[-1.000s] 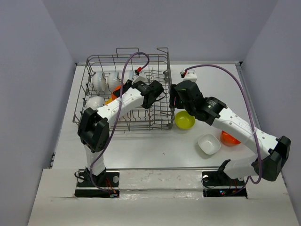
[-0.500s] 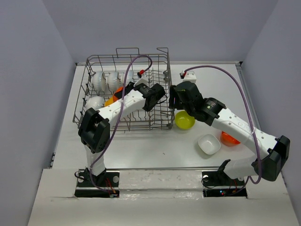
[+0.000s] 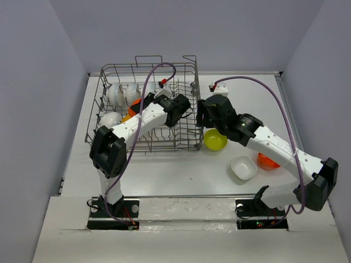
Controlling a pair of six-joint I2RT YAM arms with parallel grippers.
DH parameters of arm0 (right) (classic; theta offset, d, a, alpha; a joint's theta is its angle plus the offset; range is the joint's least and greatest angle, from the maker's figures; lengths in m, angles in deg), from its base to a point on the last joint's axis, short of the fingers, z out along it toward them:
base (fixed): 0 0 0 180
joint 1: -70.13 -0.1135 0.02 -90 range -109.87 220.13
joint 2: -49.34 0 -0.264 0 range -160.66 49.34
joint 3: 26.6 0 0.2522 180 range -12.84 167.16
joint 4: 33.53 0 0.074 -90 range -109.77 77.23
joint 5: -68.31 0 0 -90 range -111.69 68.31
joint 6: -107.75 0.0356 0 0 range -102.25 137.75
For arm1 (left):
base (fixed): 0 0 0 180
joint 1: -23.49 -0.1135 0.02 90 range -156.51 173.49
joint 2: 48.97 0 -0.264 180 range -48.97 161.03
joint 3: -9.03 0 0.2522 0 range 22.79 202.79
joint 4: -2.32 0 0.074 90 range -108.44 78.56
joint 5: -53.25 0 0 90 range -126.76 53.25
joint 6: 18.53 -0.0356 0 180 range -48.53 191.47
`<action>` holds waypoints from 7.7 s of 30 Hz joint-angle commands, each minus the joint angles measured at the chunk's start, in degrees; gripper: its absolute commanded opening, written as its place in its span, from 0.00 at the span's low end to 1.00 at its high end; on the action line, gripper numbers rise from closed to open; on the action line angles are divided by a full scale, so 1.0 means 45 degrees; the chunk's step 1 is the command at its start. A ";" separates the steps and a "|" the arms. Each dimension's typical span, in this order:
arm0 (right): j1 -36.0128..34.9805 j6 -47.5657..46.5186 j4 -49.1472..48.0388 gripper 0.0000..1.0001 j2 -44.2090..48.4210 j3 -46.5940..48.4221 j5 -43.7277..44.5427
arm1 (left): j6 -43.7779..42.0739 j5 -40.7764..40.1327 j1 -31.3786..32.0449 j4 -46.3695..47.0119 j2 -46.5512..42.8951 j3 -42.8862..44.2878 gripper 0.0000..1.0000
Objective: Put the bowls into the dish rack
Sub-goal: Insert the bowl into the dish rack.
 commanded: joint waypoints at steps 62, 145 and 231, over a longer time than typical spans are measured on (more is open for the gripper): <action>-0.0062 -0.0219 -0.0857 0.65 0.0767 -0.0745 -0.0376 | -0.0352 -0.1420 0.0863 -0.0204 0.1879 0.0384 0.09; -0.0062 -0.0160 -0.0779 0.65 0.0864 -0.0823 -0.0356 | 0.0878 -0.0131 0.1996 -0.0224 0.2817 -0.0084 0.47; -0.0062 -0.0238 -0.0447 0.64 0.0708 -0.0354 -0.0298 | 0.1895 0.1977 0.2582 0.0380 0.0825 -0.1589 0.57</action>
